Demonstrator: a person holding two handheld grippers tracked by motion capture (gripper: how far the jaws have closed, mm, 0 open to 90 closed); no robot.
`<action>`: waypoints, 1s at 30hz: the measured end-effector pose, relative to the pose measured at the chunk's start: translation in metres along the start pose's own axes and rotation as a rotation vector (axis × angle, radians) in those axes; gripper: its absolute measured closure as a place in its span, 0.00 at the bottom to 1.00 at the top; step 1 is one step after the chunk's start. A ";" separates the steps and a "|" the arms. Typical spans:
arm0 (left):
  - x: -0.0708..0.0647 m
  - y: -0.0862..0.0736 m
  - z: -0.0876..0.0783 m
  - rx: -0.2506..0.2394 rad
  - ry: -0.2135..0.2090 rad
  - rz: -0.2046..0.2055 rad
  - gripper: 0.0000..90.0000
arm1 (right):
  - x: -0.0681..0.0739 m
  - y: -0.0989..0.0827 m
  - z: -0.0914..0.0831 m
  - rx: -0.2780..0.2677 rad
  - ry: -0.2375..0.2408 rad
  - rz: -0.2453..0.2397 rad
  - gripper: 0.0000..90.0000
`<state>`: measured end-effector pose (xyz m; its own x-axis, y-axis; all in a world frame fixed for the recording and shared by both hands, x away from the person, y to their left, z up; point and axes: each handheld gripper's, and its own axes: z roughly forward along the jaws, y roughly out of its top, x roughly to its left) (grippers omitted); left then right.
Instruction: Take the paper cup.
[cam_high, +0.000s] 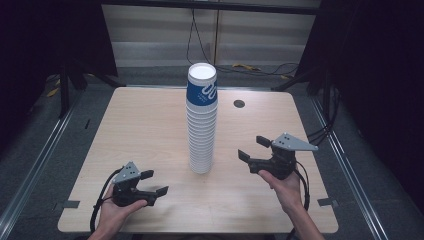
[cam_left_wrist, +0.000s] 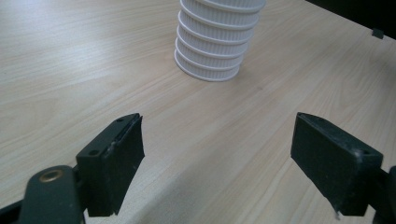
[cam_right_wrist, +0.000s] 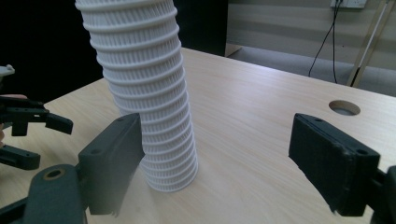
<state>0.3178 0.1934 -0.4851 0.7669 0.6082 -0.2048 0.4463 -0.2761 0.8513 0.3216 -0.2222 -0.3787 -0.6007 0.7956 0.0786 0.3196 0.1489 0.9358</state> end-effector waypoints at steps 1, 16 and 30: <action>0.000 0.000 0.000 0.000 0.001 0.001 0.19 | 0.001 0.002 0.001 -0.006 0.004 -0.009 0.20; -0.001 0.000 -0.007 -0.022 -0.014 0.036 0.20 | 0.021 0.058 0.025 -0.028 0.109 -0.048 0.16; 0.000 -0.001 -0.004 -0.007 -0.024 0.027 0.18 | 0.030 0.103 0.029 -0.056 0.166 -0.071 0.16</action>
<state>0.3155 0.1968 -0.4844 0.7896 0.5825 -0.1928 0.4219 -0.2873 0.8599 0.3582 -0.1663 -0.2897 -0.7347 0.6755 0.0629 0.2337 0.1649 0.9582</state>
